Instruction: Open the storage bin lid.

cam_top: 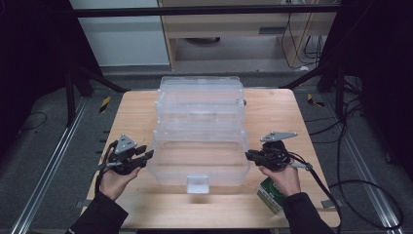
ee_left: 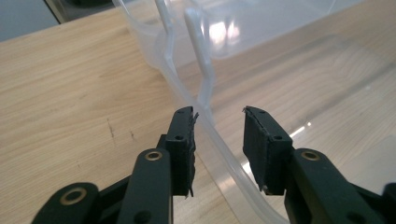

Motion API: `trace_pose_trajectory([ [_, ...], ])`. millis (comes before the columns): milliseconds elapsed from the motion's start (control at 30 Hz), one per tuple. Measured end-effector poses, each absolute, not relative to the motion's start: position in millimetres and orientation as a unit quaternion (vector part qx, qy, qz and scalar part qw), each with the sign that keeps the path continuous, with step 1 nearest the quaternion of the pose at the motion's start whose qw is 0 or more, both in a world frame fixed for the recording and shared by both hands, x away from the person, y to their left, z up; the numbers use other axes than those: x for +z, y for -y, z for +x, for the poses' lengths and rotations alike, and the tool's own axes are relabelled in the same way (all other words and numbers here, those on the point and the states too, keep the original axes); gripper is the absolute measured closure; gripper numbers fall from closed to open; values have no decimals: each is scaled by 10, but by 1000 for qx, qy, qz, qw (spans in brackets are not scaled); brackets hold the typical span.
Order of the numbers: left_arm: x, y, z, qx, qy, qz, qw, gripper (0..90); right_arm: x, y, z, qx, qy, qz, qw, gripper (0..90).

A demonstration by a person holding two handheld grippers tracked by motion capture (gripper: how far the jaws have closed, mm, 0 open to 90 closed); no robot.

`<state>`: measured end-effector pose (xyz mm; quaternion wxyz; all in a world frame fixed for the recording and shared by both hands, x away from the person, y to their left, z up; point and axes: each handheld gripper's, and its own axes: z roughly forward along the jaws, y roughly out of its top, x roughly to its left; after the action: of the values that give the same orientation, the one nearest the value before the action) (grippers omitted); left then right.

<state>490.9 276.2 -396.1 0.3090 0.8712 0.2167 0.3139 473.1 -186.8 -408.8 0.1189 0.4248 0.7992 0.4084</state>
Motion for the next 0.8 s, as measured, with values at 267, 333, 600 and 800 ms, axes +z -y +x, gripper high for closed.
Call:
trace_pose_trajectory([
  [267,-3998,-2748,4933,301,-209,878,307,719,-4087,1865,4729,409,-799,425,118,799],
  [333,-3991,-2756,4948,301,-198,882,304,724,-4087,1864,4726,408,-799,424,120,799],
  [600,-3973,-2763,4942,310,-194,881,301,717,-4068,1827,4715,397,-803,427,126,800],
  [800,-3895,-2828,4890,318,-201,867,326,646,-4046,1848,4716,405,-803,416,137,758],
])
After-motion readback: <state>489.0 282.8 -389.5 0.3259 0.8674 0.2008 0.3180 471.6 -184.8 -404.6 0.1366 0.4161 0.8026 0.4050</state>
